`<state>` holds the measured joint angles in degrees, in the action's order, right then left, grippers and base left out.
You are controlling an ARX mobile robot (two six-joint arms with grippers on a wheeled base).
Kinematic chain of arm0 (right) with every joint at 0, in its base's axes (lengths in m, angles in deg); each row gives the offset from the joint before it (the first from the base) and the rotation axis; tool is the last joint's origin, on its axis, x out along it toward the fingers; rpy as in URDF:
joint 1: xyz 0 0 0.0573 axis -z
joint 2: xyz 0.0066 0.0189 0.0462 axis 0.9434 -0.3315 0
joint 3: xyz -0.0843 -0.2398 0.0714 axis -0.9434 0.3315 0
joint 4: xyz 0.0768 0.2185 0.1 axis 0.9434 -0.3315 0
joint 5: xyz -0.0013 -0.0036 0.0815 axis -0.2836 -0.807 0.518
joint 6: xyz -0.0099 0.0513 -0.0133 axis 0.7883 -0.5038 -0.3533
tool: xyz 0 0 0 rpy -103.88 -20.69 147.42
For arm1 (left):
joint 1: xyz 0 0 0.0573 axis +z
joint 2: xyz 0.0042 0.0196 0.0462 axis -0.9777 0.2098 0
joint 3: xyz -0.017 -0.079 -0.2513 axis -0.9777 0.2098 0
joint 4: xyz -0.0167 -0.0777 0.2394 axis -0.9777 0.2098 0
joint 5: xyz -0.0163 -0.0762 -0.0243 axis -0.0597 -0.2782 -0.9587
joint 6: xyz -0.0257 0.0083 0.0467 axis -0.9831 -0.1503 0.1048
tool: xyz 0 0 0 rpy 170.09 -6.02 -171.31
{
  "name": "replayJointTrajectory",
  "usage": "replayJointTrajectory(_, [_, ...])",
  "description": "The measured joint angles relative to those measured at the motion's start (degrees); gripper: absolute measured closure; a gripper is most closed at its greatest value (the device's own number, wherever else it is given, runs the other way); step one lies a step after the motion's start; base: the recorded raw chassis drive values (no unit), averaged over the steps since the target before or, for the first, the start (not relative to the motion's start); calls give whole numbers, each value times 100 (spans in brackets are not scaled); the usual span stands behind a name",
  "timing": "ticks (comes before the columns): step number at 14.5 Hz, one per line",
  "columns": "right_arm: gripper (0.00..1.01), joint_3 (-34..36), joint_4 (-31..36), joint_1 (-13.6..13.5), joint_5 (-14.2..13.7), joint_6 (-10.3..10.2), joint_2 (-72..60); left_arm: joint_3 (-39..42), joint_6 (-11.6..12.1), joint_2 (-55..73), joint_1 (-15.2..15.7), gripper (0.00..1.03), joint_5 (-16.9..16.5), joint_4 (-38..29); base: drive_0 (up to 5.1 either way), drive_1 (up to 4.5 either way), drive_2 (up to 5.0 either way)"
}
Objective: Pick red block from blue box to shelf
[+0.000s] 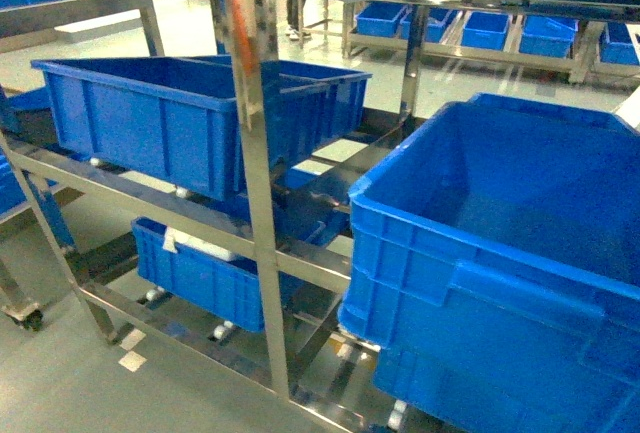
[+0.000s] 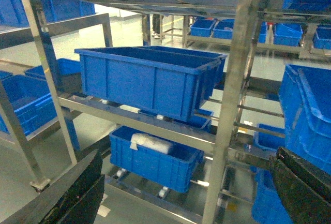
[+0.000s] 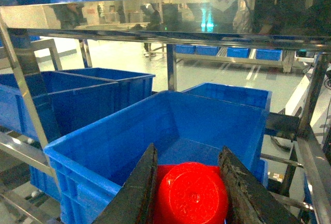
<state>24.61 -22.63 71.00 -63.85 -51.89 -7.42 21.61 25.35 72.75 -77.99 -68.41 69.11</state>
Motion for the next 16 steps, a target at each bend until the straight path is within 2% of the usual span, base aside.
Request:
replayJointTrajectory(3, [75,0,-17,0,0,-2,0,0,0,0,4,5,2,9,-472,377,87])
replayJointTrajectory(4, [75,0,-20,0,2,-2,-7,0,0,0,4,5,0,-2,0,0,0])
replayJointTrajectory(16, [75,0,-2,0,20,0,-2,0,0,0,9,5,4,-2,-182,-182,-182])
